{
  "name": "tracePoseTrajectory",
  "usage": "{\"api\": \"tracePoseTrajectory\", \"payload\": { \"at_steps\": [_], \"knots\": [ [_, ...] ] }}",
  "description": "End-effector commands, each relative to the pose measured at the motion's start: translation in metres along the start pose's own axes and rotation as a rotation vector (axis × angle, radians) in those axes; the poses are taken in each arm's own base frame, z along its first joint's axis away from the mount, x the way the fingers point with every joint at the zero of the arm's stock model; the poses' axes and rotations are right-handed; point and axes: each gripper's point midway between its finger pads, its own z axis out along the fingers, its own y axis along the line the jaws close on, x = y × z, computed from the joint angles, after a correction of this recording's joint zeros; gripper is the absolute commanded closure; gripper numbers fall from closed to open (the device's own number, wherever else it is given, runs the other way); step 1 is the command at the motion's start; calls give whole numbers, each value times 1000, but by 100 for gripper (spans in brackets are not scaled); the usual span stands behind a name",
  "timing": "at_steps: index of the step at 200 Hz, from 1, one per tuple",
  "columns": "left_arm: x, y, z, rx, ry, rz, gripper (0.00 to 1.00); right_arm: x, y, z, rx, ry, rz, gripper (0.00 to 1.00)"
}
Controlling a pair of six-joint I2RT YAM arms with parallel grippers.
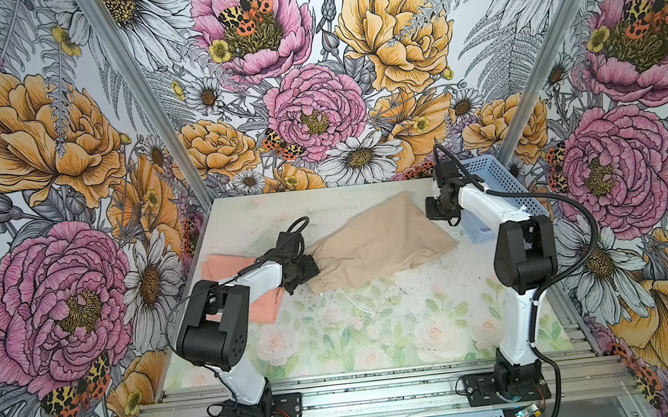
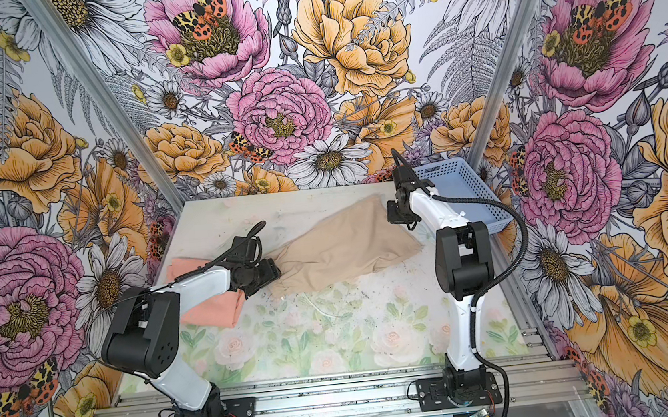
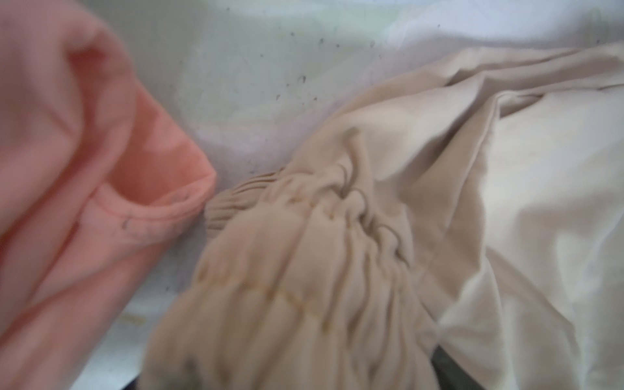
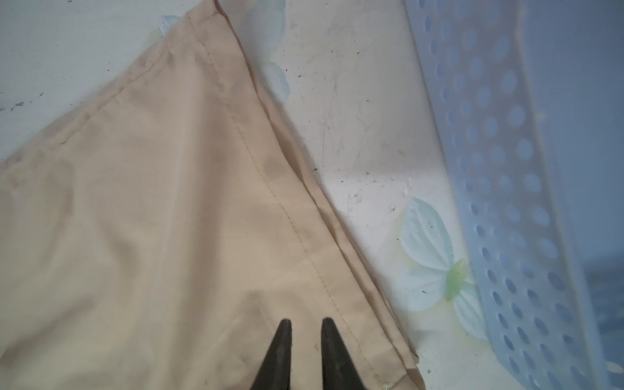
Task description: Fold and stack the mixed laundry pile
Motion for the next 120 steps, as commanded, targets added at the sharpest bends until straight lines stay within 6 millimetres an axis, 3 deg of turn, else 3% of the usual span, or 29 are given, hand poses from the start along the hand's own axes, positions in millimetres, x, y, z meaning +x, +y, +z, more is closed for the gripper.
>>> {"api": "tracePoseTrajectory", "payload": {
  "at_steps": [1, 27, 38, 120],
  "knots": [
    [-8, 1, 3, -61, -15, 4, 32, -4, 7, -22, -13, -40, -13, 80],
    [-4, 6, 12, -120, 43, 22, 45, -2, 7, -23, -15, -37, -14, 79],
    [4, 15, 25, -164, 91, 33, 50, -1, 6, -23, -15, -35, -14, 79],
    [9, 23, 44, -286, 204, 136, 83, 19, 8, -20, -29, 4, -16, 78]
  ]
}}
